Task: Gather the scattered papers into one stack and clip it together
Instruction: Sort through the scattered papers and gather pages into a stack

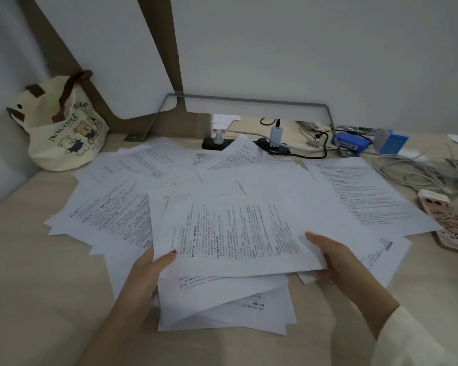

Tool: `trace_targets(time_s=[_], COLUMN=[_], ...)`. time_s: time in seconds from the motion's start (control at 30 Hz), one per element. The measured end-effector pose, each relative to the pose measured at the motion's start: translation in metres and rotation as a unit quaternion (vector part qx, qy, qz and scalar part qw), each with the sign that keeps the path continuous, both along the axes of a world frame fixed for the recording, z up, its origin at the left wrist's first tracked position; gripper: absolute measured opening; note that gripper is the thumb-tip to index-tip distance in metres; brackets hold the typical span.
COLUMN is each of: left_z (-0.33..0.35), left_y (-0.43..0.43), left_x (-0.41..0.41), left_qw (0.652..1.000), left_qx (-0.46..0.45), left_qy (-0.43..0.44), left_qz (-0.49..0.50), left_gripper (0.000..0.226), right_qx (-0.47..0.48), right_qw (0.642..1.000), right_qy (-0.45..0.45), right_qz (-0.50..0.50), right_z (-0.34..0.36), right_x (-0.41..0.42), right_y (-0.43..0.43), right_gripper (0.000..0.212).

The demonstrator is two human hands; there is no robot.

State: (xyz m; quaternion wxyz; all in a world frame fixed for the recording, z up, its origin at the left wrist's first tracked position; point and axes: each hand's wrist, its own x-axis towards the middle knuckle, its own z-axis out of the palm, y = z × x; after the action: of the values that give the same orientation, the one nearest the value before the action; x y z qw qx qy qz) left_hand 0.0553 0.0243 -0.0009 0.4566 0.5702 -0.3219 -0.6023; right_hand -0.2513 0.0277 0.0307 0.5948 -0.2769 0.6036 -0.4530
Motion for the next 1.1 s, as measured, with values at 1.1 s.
trace_targets(time_s=[1.1], left_z=[0.005], left_y=[0.010], left_x=[-0.017], left_qw=[0.998], left_qx=[-0.030], left_qy=[-0.045], left_qz=[-0.033], left_gripper=[0.041], right_qx=[-0.081], right_qw=[0.964], right_qy=[0.249], right_qz=[0.035], right_z=[-0.001], right_x=[0.051], right_y=[0.027], right_gripper=[0.019])
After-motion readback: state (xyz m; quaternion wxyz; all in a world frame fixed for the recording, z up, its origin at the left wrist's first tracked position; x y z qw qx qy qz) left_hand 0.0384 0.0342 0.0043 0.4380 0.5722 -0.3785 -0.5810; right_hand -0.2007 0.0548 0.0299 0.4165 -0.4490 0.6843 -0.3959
